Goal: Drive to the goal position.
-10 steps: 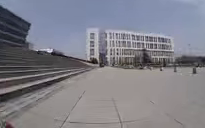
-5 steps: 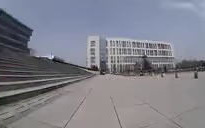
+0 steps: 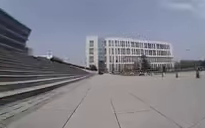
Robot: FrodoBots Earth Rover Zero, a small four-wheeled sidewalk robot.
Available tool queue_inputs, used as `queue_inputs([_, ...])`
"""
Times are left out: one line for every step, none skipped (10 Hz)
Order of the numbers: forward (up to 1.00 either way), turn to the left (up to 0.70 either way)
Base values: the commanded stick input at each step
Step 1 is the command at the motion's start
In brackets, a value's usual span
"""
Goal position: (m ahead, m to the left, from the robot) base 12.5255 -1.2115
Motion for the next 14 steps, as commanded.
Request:
queue_inputs([0.70, 0.00])
queue_inputs([0.70, 0.00])
queue_inputs([0.70, 0.00])
queue_inputs([0.70, 0.00])
queue_inputs([0.70, 0.00])
queue_inputs([0.70, 0.00])
queue_inputs([0.70, 0.00])
queue_inputs([0.70, 0.00])
queue_inputs([0.70, 0.00])
queue_inputs([0.70, 0.00])
queue_inputs([0.70, 0.00])
queue_inputs([0.70, 0.00])
queue_inputs([0.70, 0.00])
queue_inputs([0.70, 0.00])
